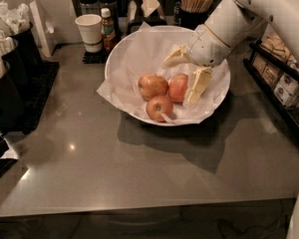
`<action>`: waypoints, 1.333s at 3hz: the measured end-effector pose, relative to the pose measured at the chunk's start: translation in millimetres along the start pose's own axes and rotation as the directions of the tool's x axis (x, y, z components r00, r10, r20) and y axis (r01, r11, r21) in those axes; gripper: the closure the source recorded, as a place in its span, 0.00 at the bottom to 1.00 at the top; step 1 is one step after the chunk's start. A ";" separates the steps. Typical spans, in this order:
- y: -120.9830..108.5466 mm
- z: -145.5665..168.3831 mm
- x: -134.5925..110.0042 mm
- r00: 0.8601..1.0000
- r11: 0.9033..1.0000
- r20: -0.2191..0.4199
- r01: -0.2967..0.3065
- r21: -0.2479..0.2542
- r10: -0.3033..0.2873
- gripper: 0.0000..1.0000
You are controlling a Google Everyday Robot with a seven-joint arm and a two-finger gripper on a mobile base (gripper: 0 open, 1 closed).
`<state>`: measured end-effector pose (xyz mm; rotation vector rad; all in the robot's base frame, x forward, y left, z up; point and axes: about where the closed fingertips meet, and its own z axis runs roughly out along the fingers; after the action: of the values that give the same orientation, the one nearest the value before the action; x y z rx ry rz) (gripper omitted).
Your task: Pick apple from white bowl
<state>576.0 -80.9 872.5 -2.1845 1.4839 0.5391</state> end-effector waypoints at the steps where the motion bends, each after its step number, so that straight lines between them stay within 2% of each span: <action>1: -0.4 6.4 -0.3 1.000 1.000 0.015 0.021 -0.007 -0.021 0.20; 2: -0.4 6.5 -0.3 1.000 1.000 0.015 0.021 -0.007 -0.021 0.19; 4: 7.3 15.9 10.1 1.000 0.998 -0.004 -0.001 -0.057 0.001 0.17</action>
Offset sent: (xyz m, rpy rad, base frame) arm -0.0123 -0.0051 -0.0128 -0.0149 0.0445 0.0508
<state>571.6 -82.1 852.9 -2.2298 1.4894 0.5842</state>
